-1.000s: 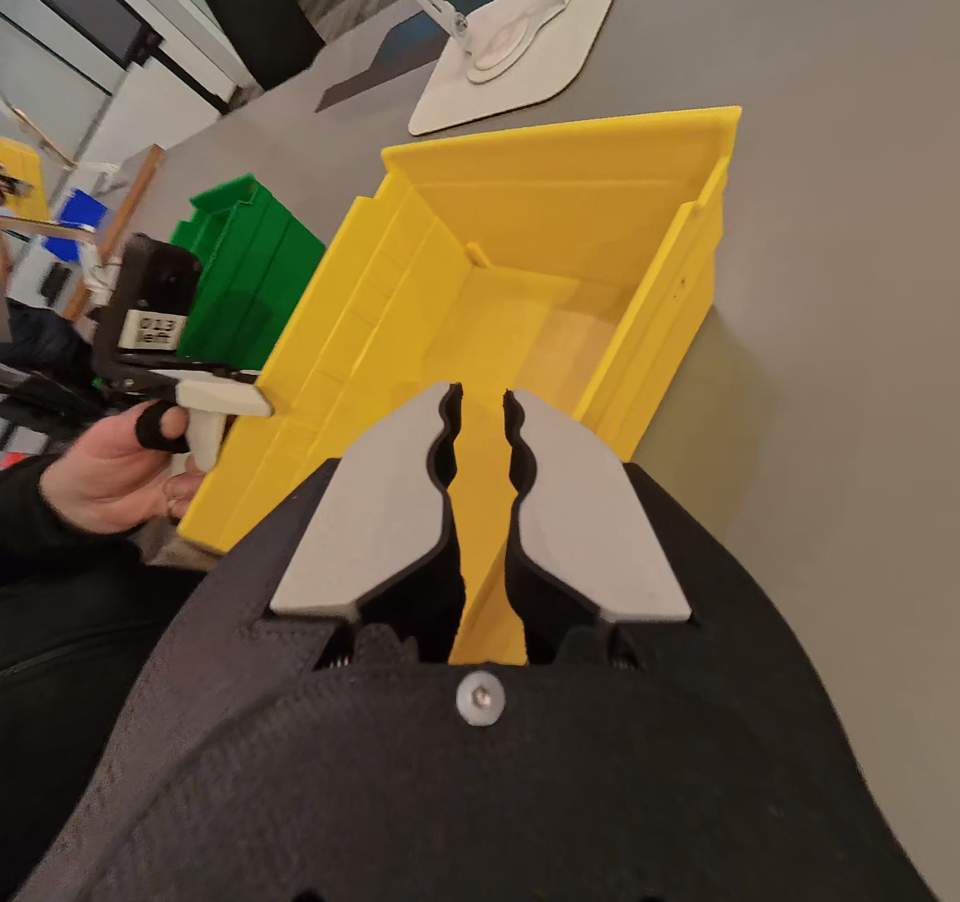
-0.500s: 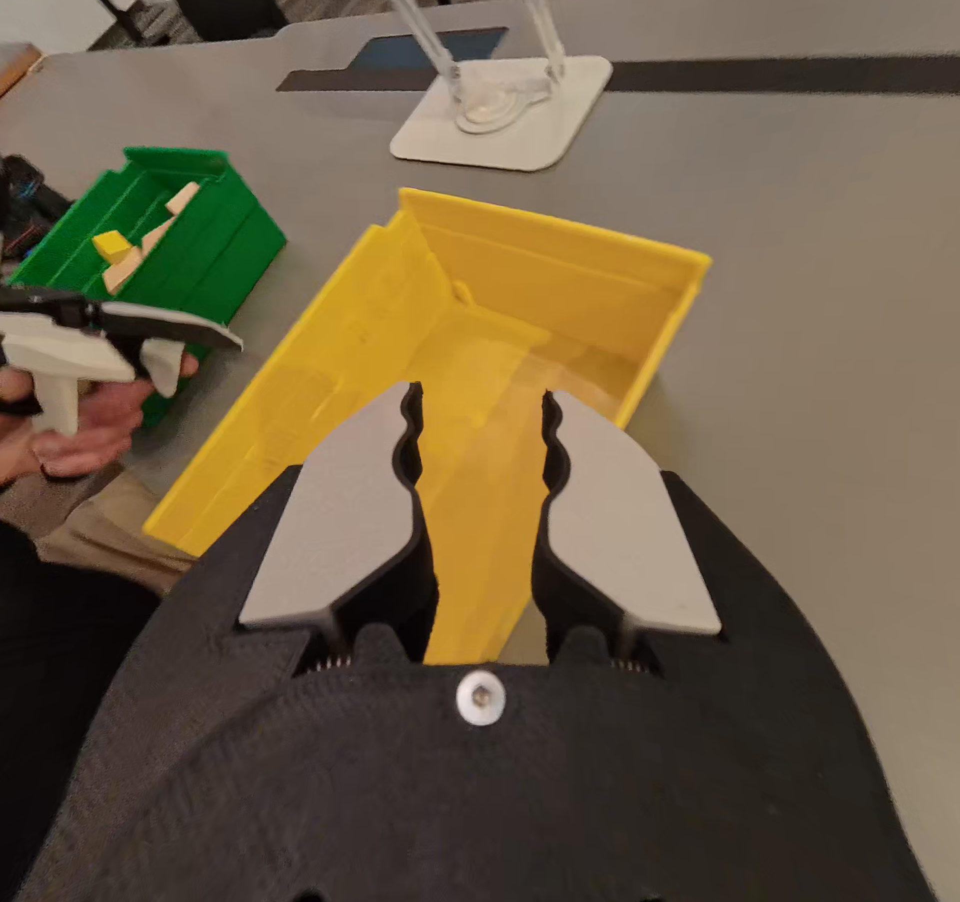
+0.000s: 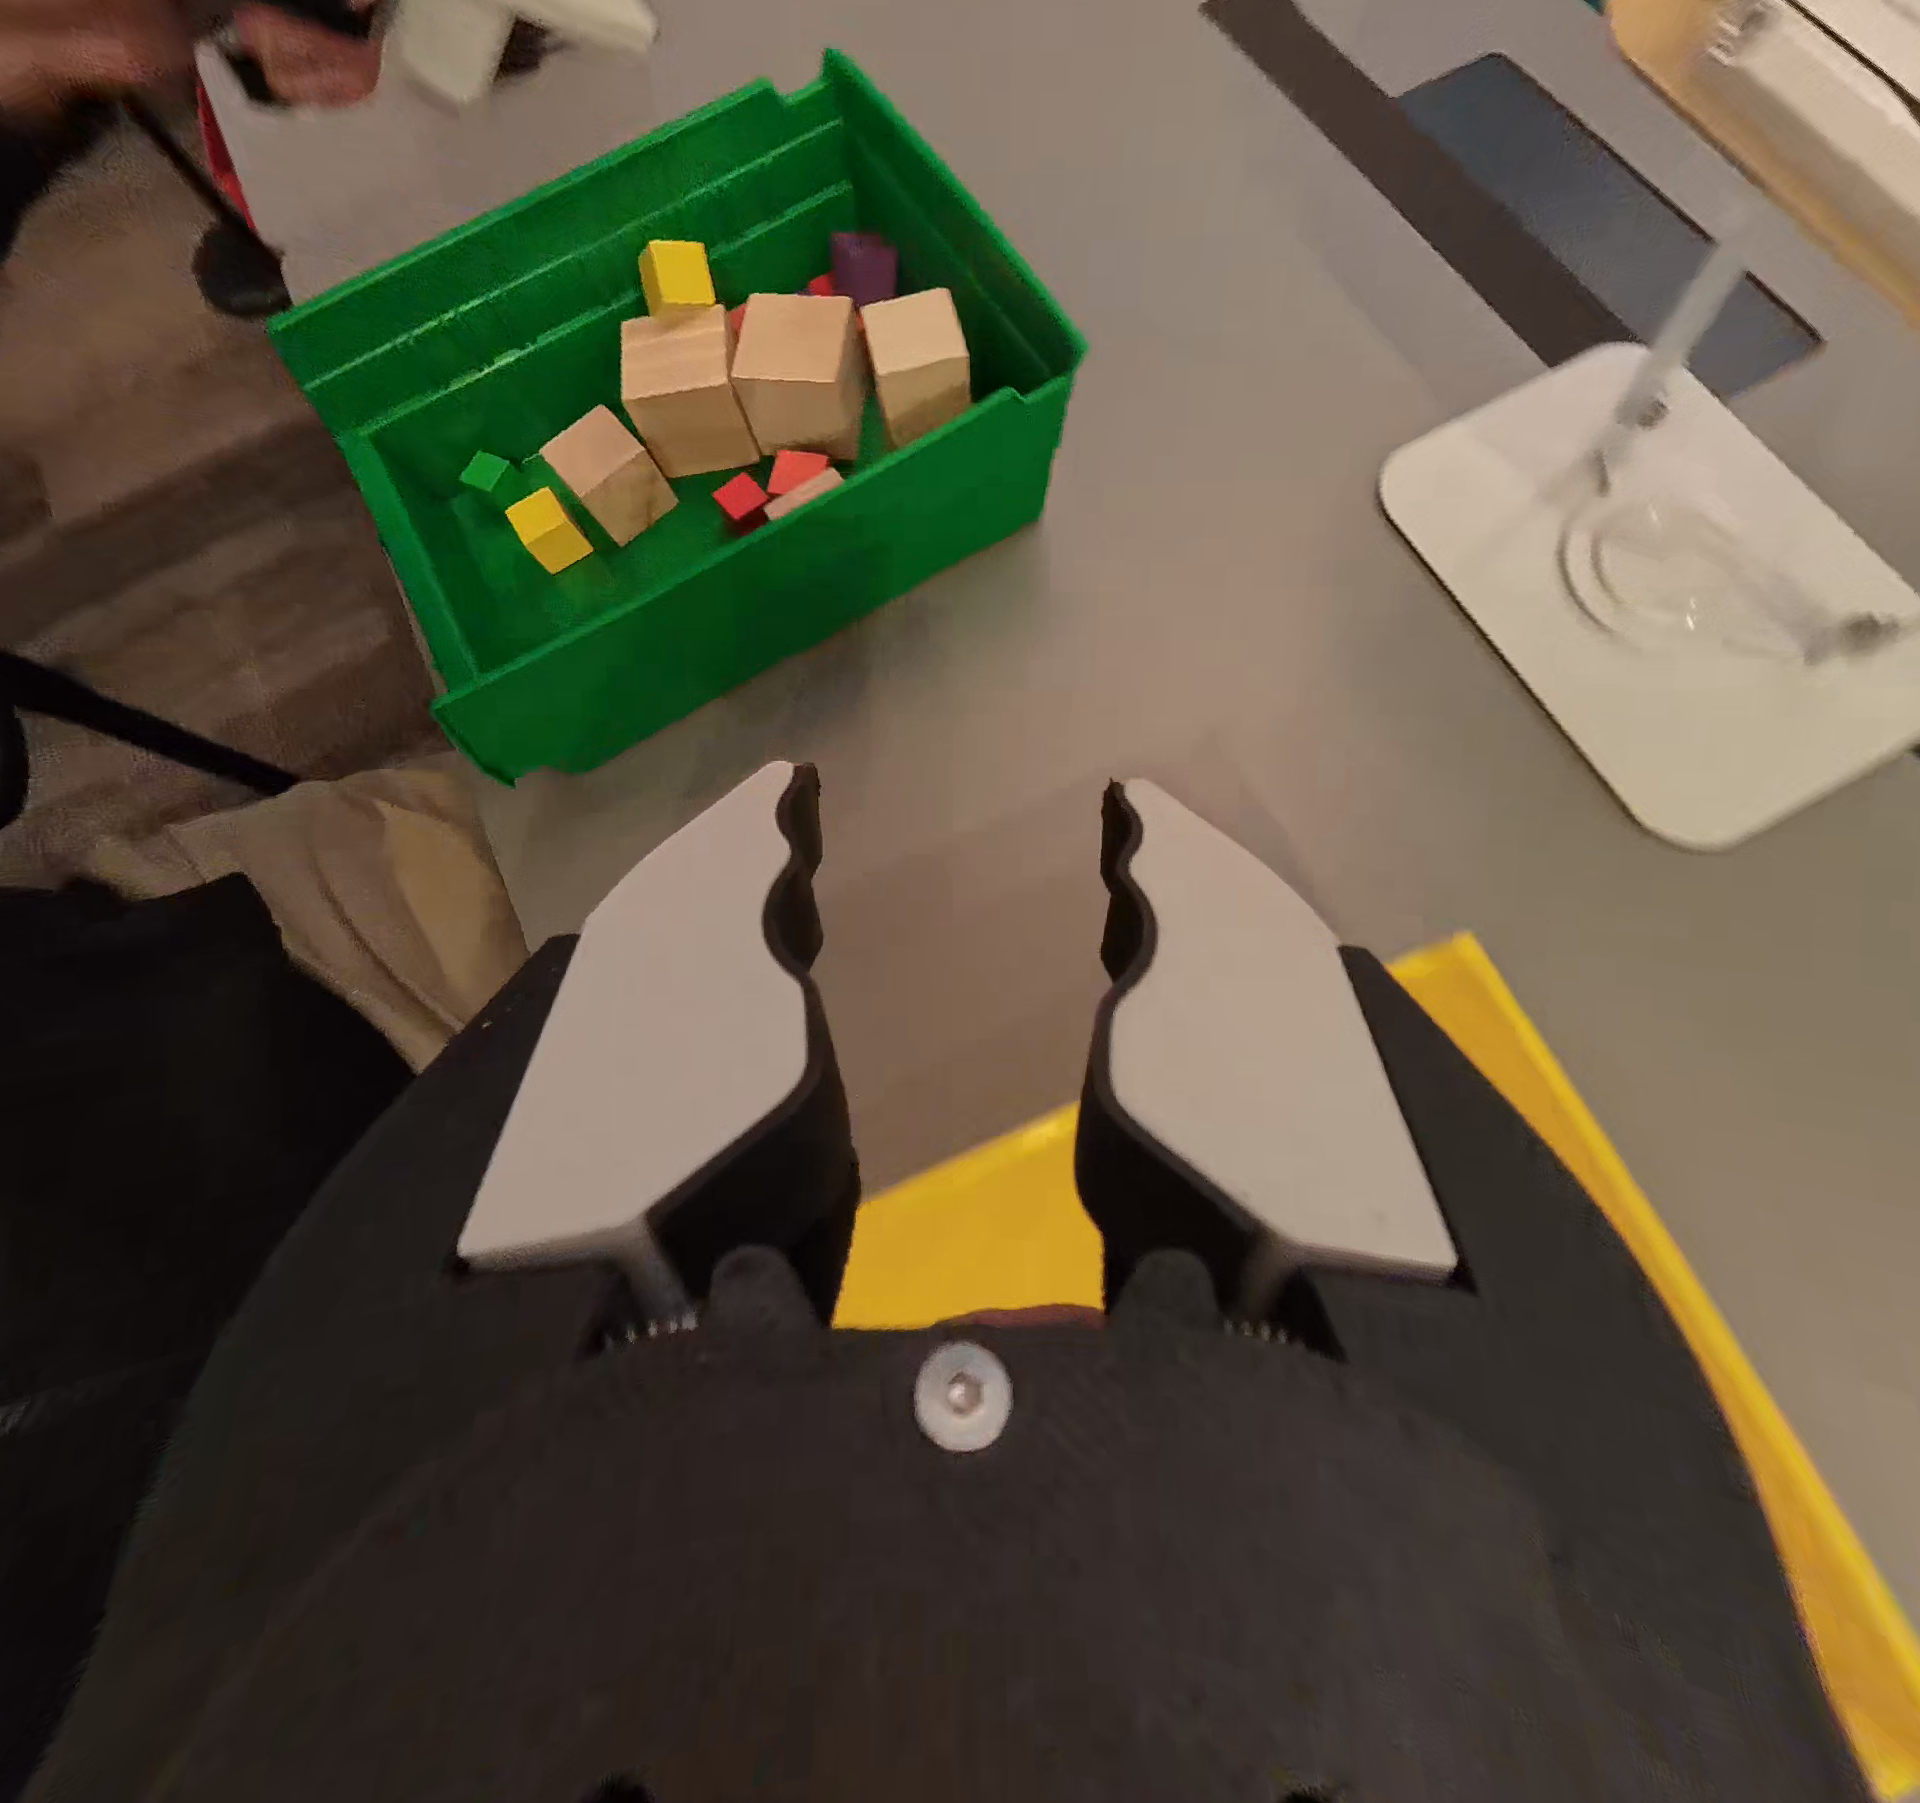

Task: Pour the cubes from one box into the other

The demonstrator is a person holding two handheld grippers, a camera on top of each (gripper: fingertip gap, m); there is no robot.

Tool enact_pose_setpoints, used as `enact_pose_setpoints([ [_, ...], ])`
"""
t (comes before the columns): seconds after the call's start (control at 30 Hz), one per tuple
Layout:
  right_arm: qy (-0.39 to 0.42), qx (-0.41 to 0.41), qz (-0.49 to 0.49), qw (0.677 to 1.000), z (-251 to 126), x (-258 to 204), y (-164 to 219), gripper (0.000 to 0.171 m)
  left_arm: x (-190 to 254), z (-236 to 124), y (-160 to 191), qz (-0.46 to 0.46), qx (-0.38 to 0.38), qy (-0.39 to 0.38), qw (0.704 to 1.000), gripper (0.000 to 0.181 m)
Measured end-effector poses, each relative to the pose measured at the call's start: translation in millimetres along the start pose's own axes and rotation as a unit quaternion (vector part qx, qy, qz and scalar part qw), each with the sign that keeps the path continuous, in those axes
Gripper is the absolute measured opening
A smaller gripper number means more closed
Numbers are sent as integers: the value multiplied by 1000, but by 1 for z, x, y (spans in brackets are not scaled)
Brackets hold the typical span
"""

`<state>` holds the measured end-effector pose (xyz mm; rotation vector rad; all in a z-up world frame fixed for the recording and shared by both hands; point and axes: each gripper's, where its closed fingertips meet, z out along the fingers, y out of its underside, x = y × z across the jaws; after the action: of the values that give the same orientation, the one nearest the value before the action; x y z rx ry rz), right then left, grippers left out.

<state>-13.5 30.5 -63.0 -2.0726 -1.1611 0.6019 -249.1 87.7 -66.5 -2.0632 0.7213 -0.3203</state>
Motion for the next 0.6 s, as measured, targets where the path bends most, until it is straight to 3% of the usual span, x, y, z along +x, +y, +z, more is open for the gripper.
enact_pose_setpoints([
  [0.03, -7, -12, -15, 1000, 13, -2, -9, 47, -17, 0, 2, 21, -8, -16, 1000, 56],
  [0.27, -48, -65, -21, 996, 104, 9, -52, 43, -92, 28, 38, 92, -88, -21, 992, 58],
  [0.4, -44, -112, -39, 992, 151, 22, -61, 43, -107, 50, 54, 129, -123, 11, 984, 56],
  [0.6, -41, -163, -52, 984, 207, 41, -62, 45, -125, 79, 84, 203, -220, 43, 953, 40],
])
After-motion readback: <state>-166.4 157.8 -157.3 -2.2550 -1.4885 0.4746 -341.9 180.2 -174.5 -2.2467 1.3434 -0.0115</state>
